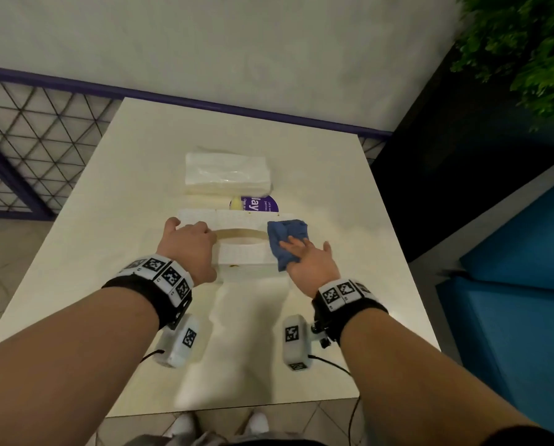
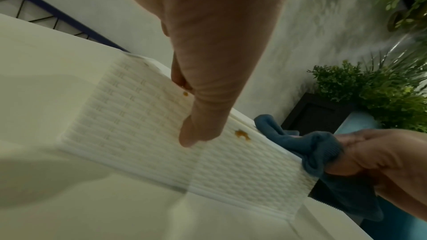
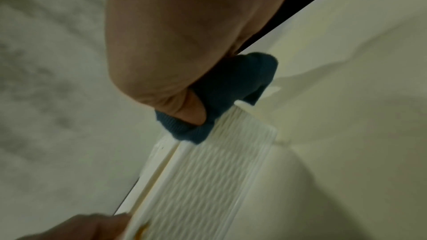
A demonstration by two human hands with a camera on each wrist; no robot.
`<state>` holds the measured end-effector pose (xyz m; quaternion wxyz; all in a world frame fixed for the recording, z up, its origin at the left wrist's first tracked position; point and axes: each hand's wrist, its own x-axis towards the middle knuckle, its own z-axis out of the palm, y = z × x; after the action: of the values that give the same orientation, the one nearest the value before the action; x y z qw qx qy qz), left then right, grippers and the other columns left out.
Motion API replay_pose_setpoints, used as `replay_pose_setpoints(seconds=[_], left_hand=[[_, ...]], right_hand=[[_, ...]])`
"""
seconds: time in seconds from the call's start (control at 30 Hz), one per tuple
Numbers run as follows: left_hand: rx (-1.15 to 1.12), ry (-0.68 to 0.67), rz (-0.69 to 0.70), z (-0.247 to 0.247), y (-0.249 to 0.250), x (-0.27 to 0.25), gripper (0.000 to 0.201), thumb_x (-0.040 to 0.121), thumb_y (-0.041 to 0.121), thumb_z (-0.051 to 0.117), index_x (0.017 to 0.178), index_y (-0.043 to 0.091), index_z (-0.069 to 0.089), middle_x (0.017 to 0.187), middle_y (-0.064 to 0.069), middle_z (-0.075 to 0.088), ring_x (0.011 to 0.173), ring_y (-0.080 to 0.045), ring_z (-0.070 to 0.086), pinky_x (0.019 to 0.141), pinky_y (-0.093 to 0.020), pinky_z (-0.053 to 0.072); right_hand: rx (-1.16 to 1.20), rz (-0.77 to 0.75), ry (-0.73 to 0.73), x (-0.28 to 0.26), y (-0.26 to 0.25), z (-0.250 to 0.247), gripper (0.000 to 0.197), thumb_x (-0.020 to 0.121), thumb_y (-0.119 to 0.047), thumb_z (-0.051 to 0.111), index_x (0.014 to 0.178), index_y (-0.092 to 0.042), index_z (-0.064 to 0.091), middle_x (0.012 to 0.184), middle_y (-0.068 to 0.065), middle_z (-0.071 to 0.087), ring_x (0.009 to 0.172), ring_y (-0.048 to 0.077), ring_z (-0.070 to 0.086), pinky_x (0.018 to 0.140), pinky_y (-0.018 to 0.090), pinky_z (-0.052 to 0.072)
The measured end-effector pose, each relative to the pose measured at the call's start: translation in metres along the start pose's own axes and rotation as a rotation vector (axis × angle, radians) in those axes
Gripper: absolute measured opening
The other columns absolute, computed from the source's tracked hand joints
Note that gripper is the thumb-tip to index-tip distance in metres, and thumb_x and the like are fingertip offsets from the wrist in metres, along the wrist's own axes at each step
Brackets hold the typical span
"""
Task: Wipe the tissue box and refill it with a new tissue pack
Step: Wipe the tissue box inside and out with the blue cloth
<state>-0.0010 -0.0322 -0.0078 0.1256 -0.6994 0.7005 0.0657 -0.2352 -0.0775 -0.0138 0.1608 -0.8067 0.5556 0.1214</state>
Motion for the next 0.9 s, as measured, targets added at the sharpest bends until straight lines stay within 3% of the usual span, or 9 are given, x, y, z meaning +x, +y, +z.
replay_pose_setpoints(seconds=[0.1, 0.23, 0.33, 0.4, 0.53, 0.6, 0.67, 0.77, 0.9], left_hand=[[-0.008, -0.011, 0.0, -0.002, 0.002, 0.0, 0.066, 0.07, 0.05, 0.06, 0.131, 0.027, 0.05, 0.125, 0.006, 0.049, 0.111, -0.013, 0.052, 0.111, -0.046, 0.012], [0.037, -0.021, 0.026, -0.003, -0.001, -0.003, 0.067, 0.068, 0.052, 0.058, 0.13, 0.029, 0.047, 0.121, 0.008, 0.048, 0.109, -0.012, 0.052, 0.113, -0.047, 0.008], [0.086, -0.05, 0.055, -0.008, -0.007, -0.007, 0.067, 0.071, 0.049, 0.061, 0.132, 0.028, 0.045, 0.124, 0.009, 0.047, 0.108, -0.01, 0.054, 0.116, -0.047, 0.005], [0.105, -0.065, 0.064, -0.013, -0.002, -0.012, 0.077, 0.069, 0.048, 0.067, 0.137, 0.025, 0.04, 0.13, 0.007, 0.046, 0.11, -0.012, 0.055, 0.116, -0.049, 0.007], [0.068, 0.021, 0.136, -0.019, 0.037, -0.02, 0.089, 0.067, 0.054, 0.073, 0.141, 0.023, 0.032, 0.14, 0.004, 0.042, 0.124, -0.019, 0.046, 0.107, -0.051, 0.018], [0.074, 0.016, 0.15, -0.018, 0.054, -0.018, 0.073, 0.075, 0.052, 0.068, 0.136, 0.023, 0.04, 0.132, 0.003, 0.049, 0.118, -0.021, 0.05, 0.104, -0.049, 0.021], [0.06, 0.019, 0.119, -0.015, 0.063, -0.013, 0.043, 0.085, 0.039, 0.06, 0.124, 0.023, 0.052, 0.117, 0.003, 0.055, 0.106, -0.021, 0.055, 0.099, -0.047, 0.023], [0.027, 0.012, 0.053, -0.014, 0.065, -0.005, 0.021, 0.087, 0.027, 0.051, 0.108, 0.027, 0.057, 0.102, 0.006, 0.058, 0.092, -0.019, 0.057, 0.092, -0.044, 0.025], [-0.002, -0.012, 0.039, -0.016, 0.064, 0.004, 0.019, 0.084, 0.025, 0.053, 0.102, 0.028, 0.057, 0.097, 0.01, 0.06, 0.08, -0.016, 0.052, 0.096, -0.045, 0.022]], right_hand=[[0.034, -0.01, 0.028, 0.0, -0.031, 0.008, 0.053, 0.096, -0.027, 0.033, 0.149, -0.023, 0.026, 0.16, 0.001, 0.02, 0.147, 0.025, 0.015, 0.121, 0.044, 0.006], [0.173, -0.159, 0.035, -0.02, -0.05, 0.0, 0.037, 0.094, -0.015, 0.043, 0.128, -0.013, 0.058, 0.133, 0.013, 0.057, 0.121, 0.031, 0.051, 0.104, 0.036, 0.038], [0.726, -0.042, 0.043, -0.038, -0.032, -0.016, 0.021, 0.084, -0.008, 0.059, 0.098, -0.012, 0.074, 0.08, -0.003, 0.071, 0.079, 0.015, 0.062, 0.075, 0.027, 0.047], [1.018, 0.105, 0.203, -0.046, -0.013, -0.028, 0.02, 0.078, -0.001, 0.062, 0.088, -0.013, 0.074, 0.067, -0.006, 0.068, 0.07, 0.011, 0.061, 0.067, 0.025, 0.048], [1.19, 0.222, 0.388, -0.051, 0.011, -0.055, 0.013, 0.084, -0.009, 0.057, 0.087, -0.015, 0.068, 0.075, 0.007, 0.063, 0.068, 0.017, 0.059, 0.065, 0.03, 0.048], [1.128, 0.18, 0.371, -0.044, 0.005, -0.059, 0.013, 0.085, -0.017, 0.056, 0.091, -0.017, 0.067, 0.076, 0.006, 0.062, 0.069, 0.019, 0.058, 0.066, 0.03, 0.046], [0.861, 0.119, 0.229, -0.032, -0.01, -0.046, 0.027, 0.088, -0.026, 0.055, 0.112, -0.016, 0.063, 0.104, 0.013, 0.064, 0.093, 0.029, 0.061, 0.078, 0.034, 0.047], [0.271, 0.052, -0.085, -0.019, -0.03, -0.004, 0.061, 0.098, -0.043, 0.035, 0.151, -0.017, 0.019, 0.161, 0.007, 0.01, 0.147, 0.028, 0.014, 0.115, 0.047, 0.023], [0.106, 0.089, -0.034, 0.016, -0.03, 0.002, 0.063, 0.099, -0.048, 0.024, 0.152, -0.03, -0.007, 0.16, -0.004, -0.018, 0.148, 0.022, -0.014, 0.116, 0.053, -0.006]])
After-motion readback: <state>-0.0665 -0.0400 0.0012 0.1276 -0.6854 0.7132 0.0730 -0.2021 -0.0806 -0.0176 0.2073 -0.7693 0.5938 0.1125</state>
